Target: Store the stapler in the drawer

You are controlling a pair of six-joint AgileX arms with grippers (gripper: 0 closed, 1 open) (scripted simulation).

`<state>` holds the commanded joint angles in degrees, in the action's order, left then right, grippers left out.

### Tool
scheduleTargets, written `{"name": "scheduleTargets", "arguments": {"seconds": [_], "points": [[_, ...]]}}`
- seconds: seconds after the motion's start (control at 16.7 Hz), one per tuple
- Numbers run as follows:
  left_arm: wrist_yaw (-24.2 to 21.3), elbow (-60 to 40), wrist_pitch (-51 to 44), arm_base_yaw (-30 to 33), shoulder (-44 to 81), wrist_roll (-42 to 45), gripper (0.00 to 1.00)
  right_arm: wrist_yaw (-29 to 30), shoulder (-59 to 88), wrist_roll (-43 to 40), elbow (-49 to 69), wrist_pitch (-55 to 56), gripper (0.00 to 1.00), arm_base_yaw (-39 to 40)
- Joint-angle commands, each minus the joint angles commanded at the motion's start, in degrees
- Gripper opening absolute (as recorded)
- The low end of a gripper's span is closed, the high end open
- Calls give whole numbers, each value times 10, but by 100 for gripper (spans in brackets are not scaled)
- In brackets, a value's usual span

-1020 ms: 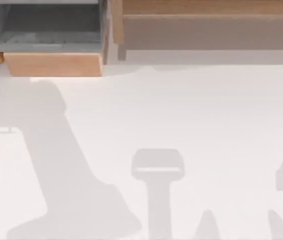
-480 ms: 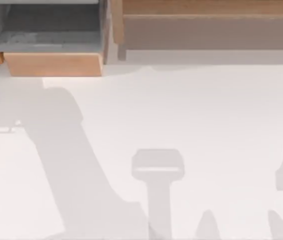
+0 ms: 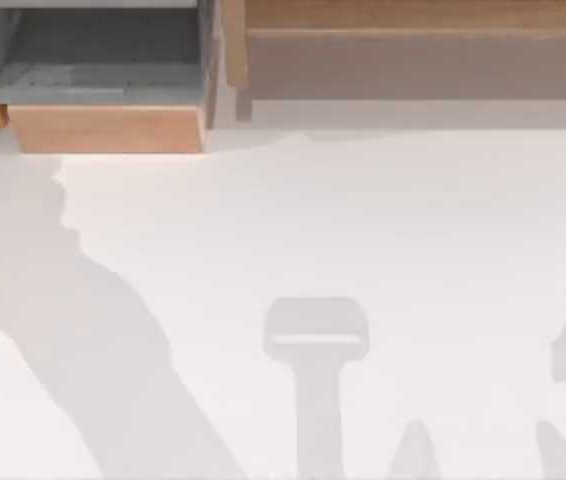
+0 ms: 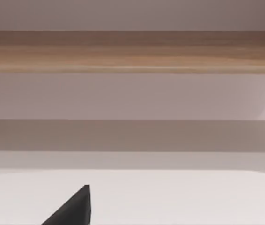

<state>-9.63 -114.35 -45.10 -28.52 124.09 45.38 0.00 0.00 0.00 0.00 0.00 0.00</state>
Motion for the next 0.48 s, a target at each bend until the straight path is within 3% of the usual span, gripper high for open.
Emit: {"name": "scheduleTargets", "arguments": {"seconds": [0.48], "points": [[-89,334,501,-152,-123,252,100,0,0,0,0,0,100,0]]}}
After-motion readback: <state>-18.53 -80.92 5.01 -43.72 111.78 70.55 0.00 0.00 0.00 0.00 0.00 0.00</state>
